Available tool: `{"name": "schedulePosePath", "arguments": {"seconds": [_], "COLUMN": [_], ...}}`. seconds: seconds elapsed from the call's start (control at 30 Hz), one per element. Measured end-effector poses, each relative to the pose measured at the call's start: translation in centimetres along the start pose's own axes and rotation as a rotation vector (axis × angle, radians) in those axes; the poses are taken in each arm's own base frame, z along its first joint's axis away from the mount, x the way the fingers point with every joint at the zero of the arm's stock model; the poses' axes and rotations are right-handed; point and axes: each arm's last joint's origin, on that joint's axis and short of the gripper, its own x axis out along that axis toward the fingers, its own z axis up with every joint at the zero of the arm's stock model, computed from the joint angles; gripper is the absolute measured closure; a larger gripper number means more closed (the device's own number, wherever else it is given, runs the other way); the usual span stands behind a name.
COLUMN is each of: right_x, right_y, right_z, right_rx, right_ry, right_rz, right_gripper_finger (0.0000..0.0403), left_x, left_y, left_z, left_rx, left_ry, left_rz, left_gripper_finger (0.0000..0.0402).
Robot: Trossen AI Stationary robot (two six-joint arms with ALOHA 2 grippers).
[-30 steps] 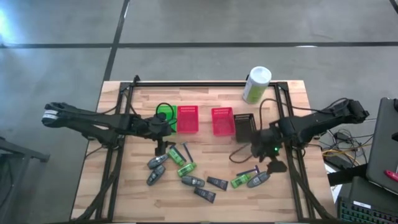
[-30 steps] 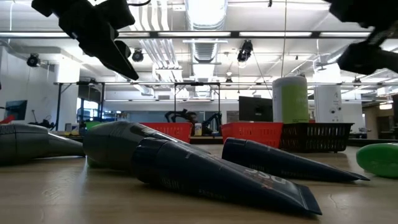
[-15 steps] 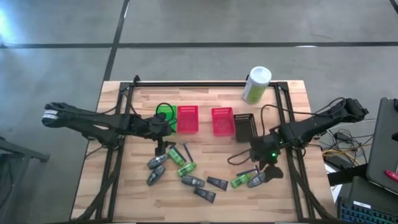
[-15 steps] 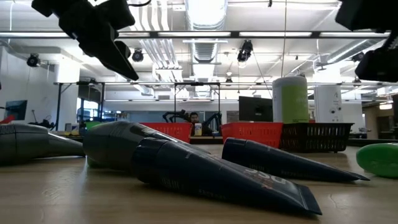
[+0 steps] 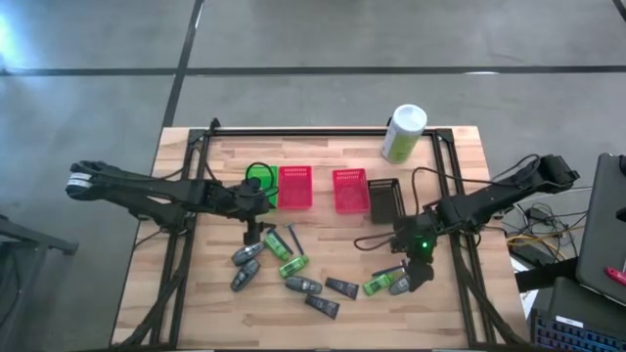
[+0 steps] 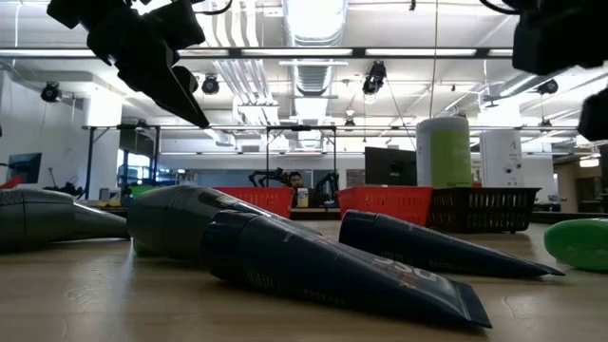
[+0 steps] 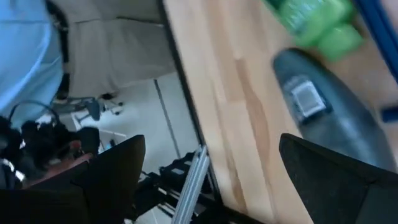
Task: Pick & Place Travel size toiletries
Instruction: Put the gray deodorant into the green bin
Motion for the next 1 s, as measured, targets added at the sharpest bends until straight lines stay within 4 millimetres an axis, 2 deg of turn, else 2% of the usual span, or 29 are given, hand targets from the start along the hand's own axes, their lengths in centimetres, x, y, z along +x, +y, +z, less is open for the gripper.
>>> {"name": "schedulePosePath", "arguments": {"seconds": [0.13,0.23,0.43,0.53,0.6,0.77,0.87,1.0], "right_x": [0.7,0.9,0.5,1.1,2.0,4.4,5.4,6.7], "right_y": [-0.9,-1.0,1.2,2.4,2.6,1.9,1.6,1.4], "right_z": [-0.8,-1.7,-3.0,-3.7,-4.4,-6.0,-6.0,-5.4], "right_rx": [0.048,0.005,-0.366,-0.561,-0.632,-0.654,-0.655,-0.584], "right_ry": [0.009,0.024,-0.082,-0.099,-0.07,0.025,-0.009,-0.019], "right_rz": [-0.103,-0.213,-0.515,-0.521,-0.515,-0.6,-0.726,-0.795], "right_gripper_finger": [0.0035,0.0035,0.0035,0.0035,0.0035,0.0035,0.0035,0.0035], "left_x": [0.0,0.0,0.0,0.0,0.0,0.0,0.0,0.0], "left_y": [0.0,0.0,0.0,0.0,0.0,0.0,0.0,0.0], "left_z": [0.0,0.0,0.0,0.0,0.0,0.0,0.0,0.0], "left_rx": [0.0,0.0,0.0,0.0,0.0,0.0,0.0,0.0], "left_ry": [0.0,-0.001,-0.001,-0.002,-0.002,-0.002,-0.002,-0.001], "left_rz": [0.0,0.0,0.0,0.001,0.001,0.002,0.005,0.005], "left_gripper_finger": [0.014,0.014,0.014,0.014,0.014,0.014,0.014,0.014]}}
